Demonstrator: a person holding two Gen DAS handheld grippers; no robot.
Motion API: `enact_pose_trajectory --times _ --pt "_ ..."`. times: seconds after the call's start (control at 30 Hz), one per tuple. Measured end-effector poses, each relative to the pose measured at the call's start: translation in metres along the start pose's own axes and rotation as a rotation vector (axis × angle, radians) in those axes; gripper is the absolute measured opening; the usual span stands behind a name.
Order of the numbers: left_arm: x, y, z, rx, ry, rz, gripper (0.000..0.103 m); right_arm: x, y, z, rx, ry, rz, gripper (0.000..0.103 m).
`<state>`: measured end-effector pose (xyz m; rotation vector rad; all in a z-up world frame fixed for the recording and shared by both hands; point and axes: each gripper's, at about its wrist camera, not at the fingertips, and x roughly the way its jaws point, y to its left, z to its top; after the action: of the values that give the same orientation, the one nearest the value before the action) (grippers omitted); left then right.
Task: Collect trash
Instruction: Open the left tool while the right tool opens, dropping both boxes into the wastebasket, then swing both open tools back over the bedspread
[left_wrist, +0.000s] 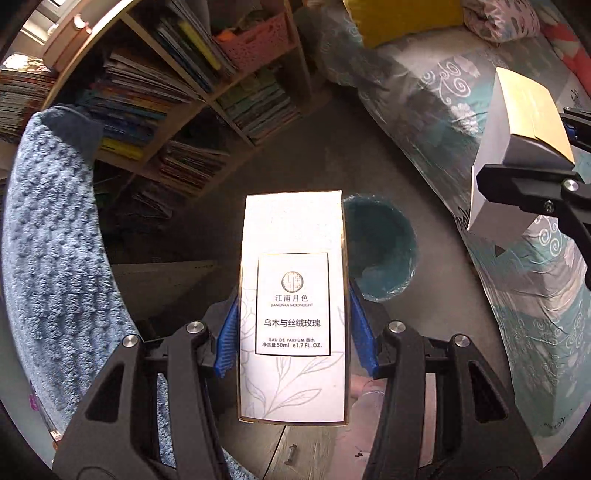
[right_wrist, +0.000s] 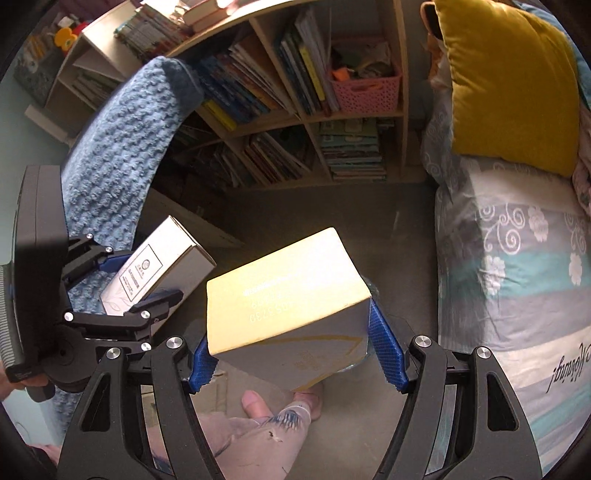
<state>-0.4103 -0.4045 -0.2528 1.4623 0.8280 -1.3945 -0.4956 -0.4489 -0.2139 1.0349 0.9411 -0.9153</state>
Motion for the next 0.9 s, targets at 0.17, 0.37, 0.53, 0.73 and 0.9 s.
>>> enact_pose_trajectory --times 0.17,0.37,0.53,0.73,0.9 --pt "0.029 0.000 0.005 -0.015 0.064 -0.042 0.049 0.026 -0.012 -0.004 0.055 0.033 0.017 0.071" --pt "0.050 0.008 0.011 -0.064 0.116 -0.108 0.073 0.045 -0.017 -0.001 0.084 0.068 0.019 0.072" --pt "0.055 -0.010 0.020 -0.009 0.127 -0.117 0.092 0.048 -0.026 0.000 0.124 0.073 -0.001 0.081" --pt "0.043 -0.011 0.021 0.006 0.095 -0.108 0.094 0.036 -0.039 -0.001 0.151 0.054 -0.017 0.081" --pt "0.031 -0.004 0.017 -0.015 0.077 -0.104 0.094 0.025 -0.038 0.002 0.153 0.037 -0.020 0.081"
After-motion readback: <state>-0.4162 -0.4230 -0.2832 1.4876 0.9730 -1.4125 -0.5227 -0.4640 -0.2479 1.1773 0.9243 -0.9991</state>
